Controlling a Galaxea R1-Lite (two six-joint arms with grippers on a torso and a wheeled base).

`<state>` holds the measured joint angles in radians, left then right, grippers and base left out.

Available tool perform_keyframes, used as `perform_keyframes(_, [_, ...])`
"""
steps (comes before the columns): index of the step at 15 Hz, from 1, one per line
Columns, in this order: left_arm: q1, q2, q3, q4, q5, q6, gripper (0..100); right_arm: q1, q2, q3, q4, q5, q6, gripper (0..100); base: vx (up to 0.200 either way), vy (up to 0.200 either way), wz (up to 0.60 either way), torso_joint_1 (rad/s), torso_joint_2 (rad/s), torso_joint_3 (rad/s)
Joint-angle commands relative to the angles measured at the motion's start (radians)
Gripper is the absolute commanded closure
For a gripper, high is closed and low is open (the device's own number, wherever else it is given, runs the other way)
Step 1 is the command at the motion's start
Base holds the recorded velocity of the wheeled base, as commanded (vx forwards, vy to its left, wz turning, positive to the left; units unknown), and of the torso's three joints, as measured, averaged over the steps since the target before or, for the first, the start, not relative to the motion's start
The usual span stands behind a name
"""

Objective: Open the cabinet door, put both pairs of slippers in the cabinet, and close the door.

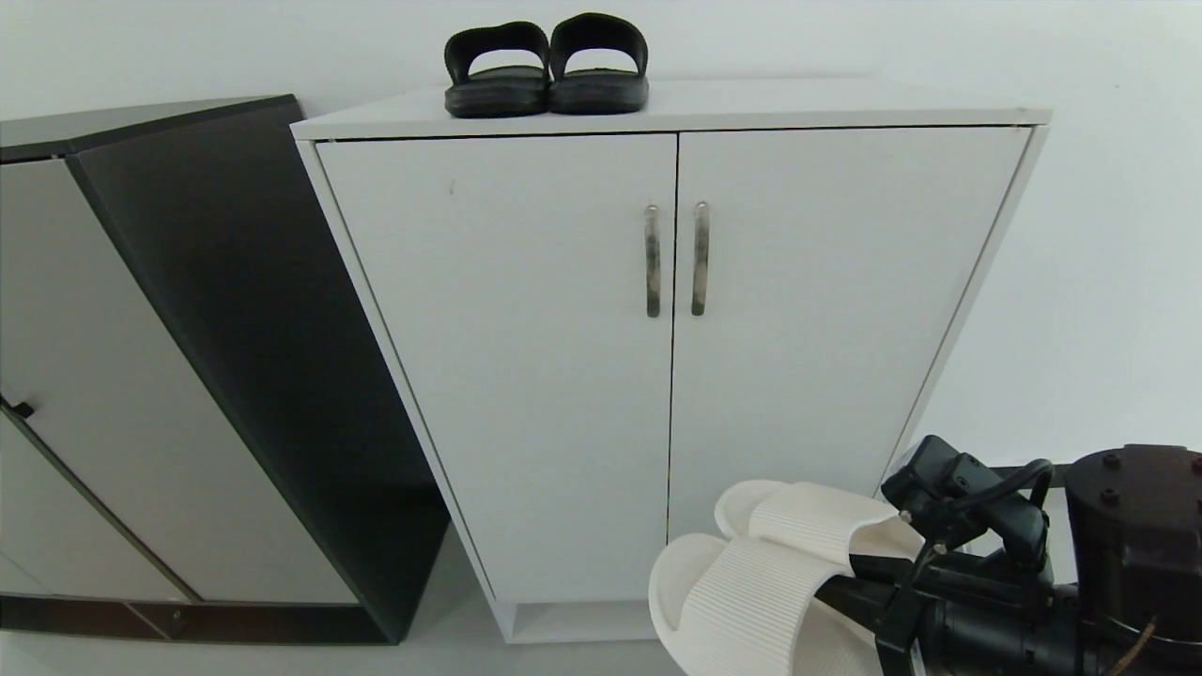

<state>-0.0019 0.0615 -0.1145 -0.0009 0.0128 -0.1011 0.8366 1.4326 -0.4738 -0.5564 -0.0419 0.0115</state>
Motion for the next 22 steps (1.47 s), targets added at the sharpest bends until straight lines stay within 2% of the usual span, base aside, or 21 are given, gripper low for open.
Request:
perform_keyframes(1, [-0.007, 0.287, -0.223, -0.004, -0.043, -0.071, 0, 0.001, -0.004, -0.002, 0.0, -0.001, -0.001, 100, 0.0, 0.0, 0.0, 0.0, 0.0, 0.0])
perform_keyframes(2, [-0.01, 0.333, -0.237, -0.016, -0.082, -0.051, 0, 0.001, -0.006, 0.0, 0.0, -0.003, 0.001, 100, 0.0, 0.0, 0.0, 0.0, 0.0, 0.0])
perform_keyframes(3, [-0.013, 0.491, -0.286, -0.059, -0.228, 0.015, 0, 0.001, -0.017, 0.003, 0.0, -0.001, 0.001, 100, 0.0, 0.0, 0.0, 0.0, 0.0, 0.0])
perform_keyframes(4, [-0.013, 0.541, -0.303, -0.077, -0.278, 0.021, 0, 0.001, -0.018, 0.001, 0.0, 0.0, 0.001, 100, 0.0, 0.0, 0.0, 0.0, 0.0, 0.0])
perform_keyframes(5, [-0.013, 0.659, -0.34, -0.133, -0.393, 0.024, 0, 0.001, -0.018, 0.0, 0.0, 0.002, 0.001, 100, 0.0, 0.0, 0.0, 0.0, 0.0, 0.0])
perform_keyframes(6, [-0.015, 0.741, -0.366, -0.188, -0.471, 0.027, 0, 0.001, -0.018, 0.0, 0.0, 0.0, -0.001, 100, 0.0, 0.0, 0.0, 0.0, 0.0, 0.0])
perform_keyframes(7, [-0.013, 0.825, -0.402, -0.26, -0.533, 0.027, 0, 0.001, -0.018, -0.002, 0.0, 0.0, 0.001, 100, 0.0, 0.0, 0.0, 0.0, 0.0, 0.0])
perform_keyframes(9, [-0.016, 0.986, -0.491, -0.393, -0.602, 0.027, 0, 0.002, -0.018, -0.002, 0.0, 0.002, 0.001, 100, 0.0, 0.0, 0.0, 0.0, 0.0, 0.0])
perform_keyframes(10, [-0.046, 1.049, -0.533, -0.43, -0.614, 0.027, 0, 0.002, -0.018, -0.002, 0.0, 0.002, 0.001, 100, 0.0, 0.0, 0.0, 0.0, 0.0, 0.0])
perform_keyframes(13, [-0.188, 1.144, -0.64, -0.439, -0.611, 0.024, 0, 0.002, -0.018, -0.003, -0.002, -0.001, 0.001, 100, 0.0, 0.0, 0.0, 0.0, 0.0, 0.0])
perform_keyframes(14, [-0.257, 1.167, -0.676, -0.438, -0.606, 0.018, 0, 0.002, -0.018, -0.003, -0.002, -0.003, 0.002, 100, 0.0, 0.0, 0.0, 0.0, 0.0, 0.0])
perform_keyframes(16, [-0.397, 1.201, -0.732, -0.43, -0.586, -0.014, 0, 0.001, -0.015, -0.003, -0.002, -0.003, 0.002, 100, 0.0, 0.0, 0.0, 0.0, 0.0, 0.0])
perform_keyframes(18, [-0.533, 1.275, -0.794, -0.43, -0.542, -0.046, 0, 0.001, -0.014, -0.003, 0.0, -0.003, 0.002, 100, 0.0, 0.0, 0.0, 0.0, 0.0, 0.0])
perform_keyframes(19, [-0.586, 1.321, -0.829, -0.43, -0.533, -0.06, 0, 0.001, -0.014, -0.003, 0.0, -0.003, 0.002, 100, 0.0, 0.0, 0.0, 0.0, 0.0, 0.0])
perform_keyframes(21, [-0.661, 1.411, -0.907, -0.436, -0.53, -0.103, 0, 0.001, -0.012, -0.003, 0.0, -0.003, 0.002, 100, 0.0, 0.0, 0.0, 0.0, 0.0, 0.0])
perform_keyframes(22, [-0.667, 1.431, -0.932, -0.436, -0.528, -0.118, 0, 0.001, -0.012, -0.003, 0.0, -0.003, 0.002, 100, 0.0, 0.0, 0.0, 0.0, 0.0, 0.0])
